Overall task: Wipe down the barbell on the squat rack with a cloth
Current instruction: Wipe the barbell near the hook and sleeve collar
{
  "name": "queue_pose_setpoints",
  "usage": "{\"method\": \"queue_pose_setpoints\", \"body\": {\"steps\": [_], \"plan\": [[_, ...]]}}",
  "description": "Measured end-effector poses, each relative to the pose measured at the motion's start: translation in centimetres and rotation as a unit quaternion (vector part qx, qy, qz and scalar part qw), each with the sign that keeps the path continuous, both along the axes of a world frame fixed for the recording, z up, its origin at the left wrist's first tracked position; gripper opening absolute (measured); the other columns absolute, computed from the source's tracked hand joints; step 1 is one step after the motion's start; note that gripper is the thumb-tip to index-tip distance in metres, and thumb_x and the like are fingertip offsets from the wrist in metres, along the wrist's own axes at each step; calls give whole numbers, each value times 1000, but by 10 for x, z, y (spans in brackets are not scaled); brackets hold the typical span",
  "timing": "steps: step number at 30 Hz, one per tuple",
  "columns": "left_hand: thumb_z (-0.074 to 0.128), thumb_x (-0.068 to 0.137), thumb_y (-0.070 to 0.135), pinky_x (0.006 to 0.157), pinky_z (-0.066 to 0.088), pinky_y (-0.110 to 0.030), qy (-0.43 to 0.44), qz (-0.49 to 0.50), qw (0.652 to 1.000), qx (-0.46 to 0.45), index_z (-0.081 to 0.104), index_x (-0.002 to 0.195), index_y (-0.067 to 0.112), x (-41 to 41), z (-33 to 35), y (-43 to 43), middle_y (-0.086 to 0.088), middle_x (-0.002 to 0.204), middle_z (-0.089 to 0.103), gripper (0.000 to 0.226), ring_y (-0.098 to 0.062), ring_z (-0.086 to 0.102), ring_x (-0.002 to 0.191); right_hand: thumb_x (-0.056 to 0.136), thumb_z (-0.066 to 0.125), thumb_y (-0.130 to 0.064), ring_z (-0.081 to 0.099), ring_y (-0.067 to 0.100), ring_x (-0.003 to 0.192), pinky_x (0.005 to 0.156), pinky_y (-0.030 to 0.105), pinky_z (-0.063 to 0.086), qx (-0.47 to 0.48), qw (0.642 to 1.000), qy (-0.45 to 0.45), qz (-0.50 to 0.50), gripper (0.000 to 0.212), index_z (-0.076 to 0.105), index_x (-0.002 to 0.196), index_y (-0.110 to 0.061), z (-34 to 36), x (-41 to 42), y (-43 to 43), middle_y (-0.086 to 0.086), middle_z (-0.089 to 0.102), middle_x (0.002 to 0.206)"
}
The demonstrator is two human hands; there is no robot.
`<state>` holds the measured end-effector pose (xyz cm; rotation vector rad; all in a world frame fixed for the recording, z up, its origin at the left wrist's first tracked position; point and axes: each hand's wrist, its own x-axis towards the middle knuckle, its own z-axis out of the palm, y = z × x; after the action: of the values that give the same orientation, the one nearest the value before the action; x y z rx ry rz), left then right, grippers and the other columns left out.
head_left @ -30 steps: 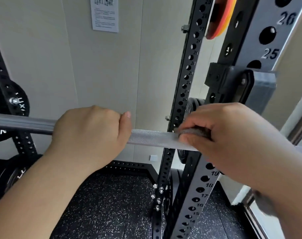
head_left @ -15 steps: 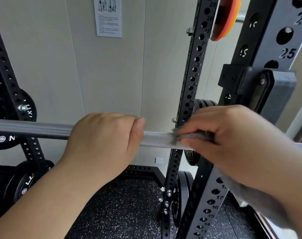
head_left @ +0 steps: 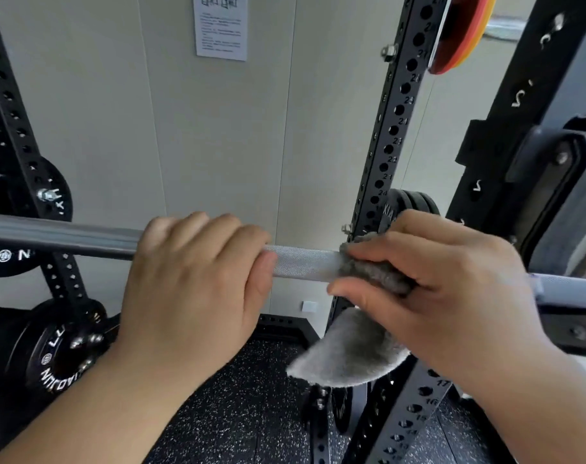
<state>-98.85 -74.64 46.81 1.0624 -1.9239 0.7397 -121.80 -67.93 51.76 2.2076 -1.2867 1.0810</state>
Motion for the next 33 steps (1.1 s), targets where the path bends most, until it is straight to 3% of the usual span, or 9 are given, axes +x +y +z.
{"method": "queue_pose_setpoints", "body": {"steps": [3, 8, 13, 18, 23, 27, 29, 31, 33], "plan": [[38, 109, 36, 88, 37, -49, 15, 16, 999, -23, 72, 113, 13, 3, -11, 1, -4, 98, 67, 41, -35, 59, 87, 97, 67, -53, 65, 15, 62, 52, 33, 55, -27, 999, 25, 21, 33, 82, 101, -23, -9, 19, -12, -11, 65, 82], [40, 107, 33, 89, 36, -49, 32, 8, 999, -28, 73, 113, 13, 4, -14, -2, -4, 95, 66, 39, -34, 58, 87, 101, 66, -34, 67, 15, 68, 58, 35, 59, -69, 997, 28, -28, 21, 80, 99, -19, -14, 3, 0, -7, 65, 86], [46, 103, 28, 101, 30, -51, 85, 36, 996, -1, 73, 117, 18, 6, -18, 4, 1, 109, 68, 32, -31, 57, 104, 104, 64, -30, 59, 20, 61, 50, 37, 50, -117, 992, 39, -26, 21, 78, 95, -17, -31, 54, -20, -3, 64, 82], [41, 108, 32, 83, 35, -47, 27, -4, 1000, -7, 70, 107, 18, 21, -7, -4, 1, 92, 65, 33, -31, 57, 84, 102, 63, -26, 60, 17, 59, 48, 34, 51, -86, 995, 54, -6, 16, 77, 97, -18, -26, 45, -16, -7, 64, 83], [39, 105, 27, 67, 35, -42, 36, 18, 998, -38, 62, 79, 17, 15, 5, -11, 0, 69, 59, 36, -32, 55, 64, 104, 62, -27, 56, 22, 56, 46, 36, 46, -139, 988, 17, -59, 25, 77, 88, -16, -35, 67, -21, -2, 62, 77], [40, 95, 29, 55, 19, -27, -13, 52, 998, 12, 49, 60, 19, 15, 28, -11, -3, 47, 41, 38, -32, 39, 42, 105, 60, -27, 55, 18, 55, 44, 33, 46, -142, 987, 31, -67, 26, 78, 91, -16, -37, 58, -20, -5, 62, 78], [29, 98, 37, 51, 14, -28, -44, 81, 993, 75, 43, 60, 16, 13, 39, -10, 3, 49, 34, 46, -28, 30, 44, 105, 60, -28, 57, 15, 58, 45, 30, 47, -139, 986, -8, -90, 25, 79, 96, -15, -38, 40, -5, -7, 62, 78], [18, 98, 43, 53, 23, -34, -49, 106, 985, 123, 44, 63, 15, 13, 44, -11, 2, 56, 41, 51, -21, 33, 49, 104, 62, -28, 59, 17, 59, 46, 33, 48, -154, 981, -42, -109, 24, 80, 96, -14, -38, 40, 0, -5, 63, 78], [16, 99, 43, 56, 25, -35, -47, 94, 987, 124, 40, 62, 16, 12, 45, -11, 1, 57, 41, 51, -24, 36, 51, 104, 62, -29, 62, 20, 60, 46, 35, 48, -157, 982, -34, -101, 23, 80, 98, -15, -42, 57, -9, -4, 65, 80]]}}
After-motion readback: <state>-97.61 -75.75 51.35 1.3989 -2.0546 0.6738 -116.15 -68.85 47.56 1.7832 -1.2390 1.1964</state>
